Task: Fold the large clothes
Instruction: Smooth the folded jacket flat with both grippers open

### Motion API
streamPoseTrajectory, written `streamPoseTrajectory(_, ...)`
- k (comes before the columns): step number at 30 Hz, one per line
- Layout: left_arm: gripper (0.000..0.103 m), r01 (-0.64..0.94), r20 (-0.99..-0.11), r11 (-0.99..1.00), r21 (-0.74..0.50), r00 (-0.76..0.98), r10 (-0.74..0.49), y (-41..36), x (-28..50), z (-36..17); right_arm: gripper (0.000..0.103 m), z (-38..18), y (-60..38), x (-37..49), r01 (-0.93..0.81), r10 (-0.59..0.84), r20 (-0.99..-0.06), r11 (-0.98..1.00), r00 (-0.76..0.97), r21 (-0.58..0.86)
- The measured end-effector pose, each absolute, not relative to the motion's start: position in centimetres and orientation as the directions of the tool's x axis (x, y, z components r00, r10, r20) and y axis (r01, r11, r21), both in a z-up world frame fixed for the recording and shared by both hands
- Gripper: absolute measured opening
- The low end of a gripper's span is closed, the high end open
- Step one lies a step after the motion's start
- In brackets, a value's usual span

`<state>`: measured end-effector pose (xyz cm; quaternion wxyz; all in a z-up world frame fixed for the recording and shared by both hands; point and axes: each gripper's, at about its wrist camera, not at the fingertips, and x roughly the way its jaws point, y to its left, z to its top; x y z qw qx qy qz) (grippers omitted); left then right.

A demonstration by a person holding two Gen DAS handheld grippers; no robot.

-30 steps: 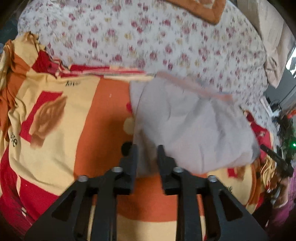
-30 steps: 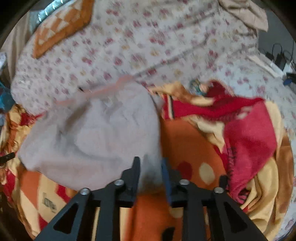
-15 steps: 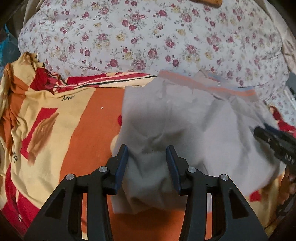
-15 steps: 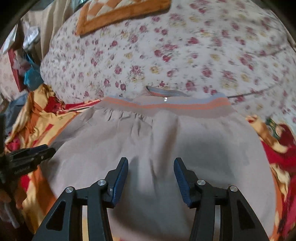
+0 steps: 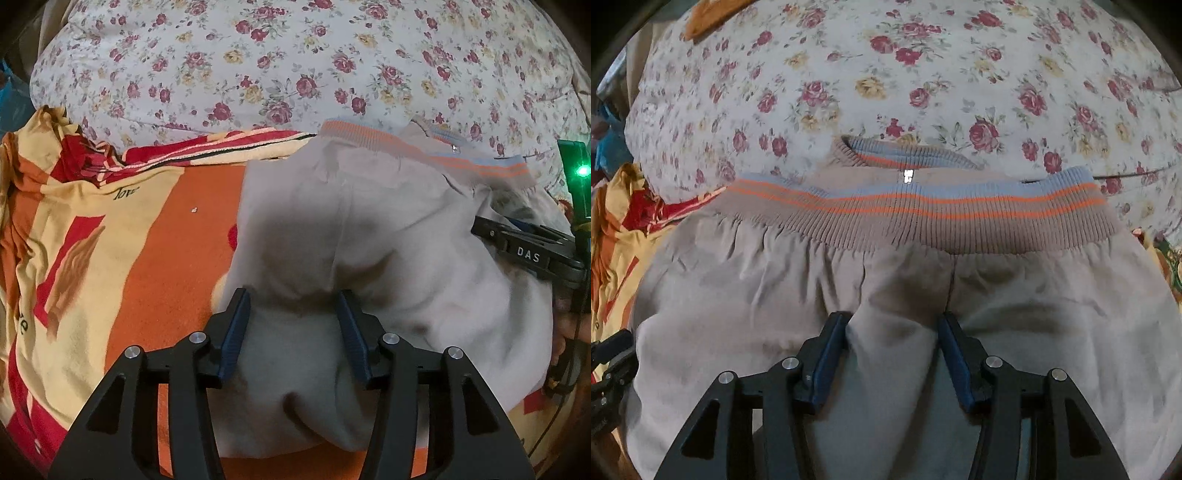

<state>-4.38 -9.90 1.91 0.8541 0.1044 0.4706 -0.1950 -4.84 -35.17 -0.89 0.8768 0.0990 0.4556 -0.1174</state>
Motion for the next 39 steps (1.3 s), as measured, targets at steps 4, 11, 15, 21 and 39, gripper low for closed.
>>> streamPoseTrajectory(4,0.049,0.426,-0.846,0.905,-0.005,0.48,-0.231,-9.9,-4.5,2.0,0.051,0.4,-35.0,-5.7,0.27,-0.08,-0.838,0.959,0.539,0.082)
streamPoseTrajectory(11,0.053,0.383,-0.843,0.9,-0.208,0.396,-0.364,-7.7,-3.4,2.8,0.058,2.6,-32.4,-7.9,0.202,-0.024,-0.814,0.973,0.58,0.115)
streamPoseTrajectory(15,0.08,0.319,-0.798,0.862,-0.394,0.346,-0.493,-5.7,-1.9,3.2,0.067,0.2,-32.0,-7.6,0.2,-0.03,-0.833,0.975,0.552,0.098)
streamPoseTrajectory(21,0.081,0.261,-0.82,0.877,-0.404,0.321,-0.474,-5.4,0.4,1.9,0.067,1.9,-32.9,-8.6,0.193,0.018,-0.808,0.967,0.589,0.163)
streamPoseTrajectory(39,0.088,0.298,-0.795,0.834,-0.464,0.276,-0.541,-5.8,3.1,-0.7,0.085,0.1,-33.8,-9.8,0.159,0.057,-0.812,0.97,0.581,0.182)
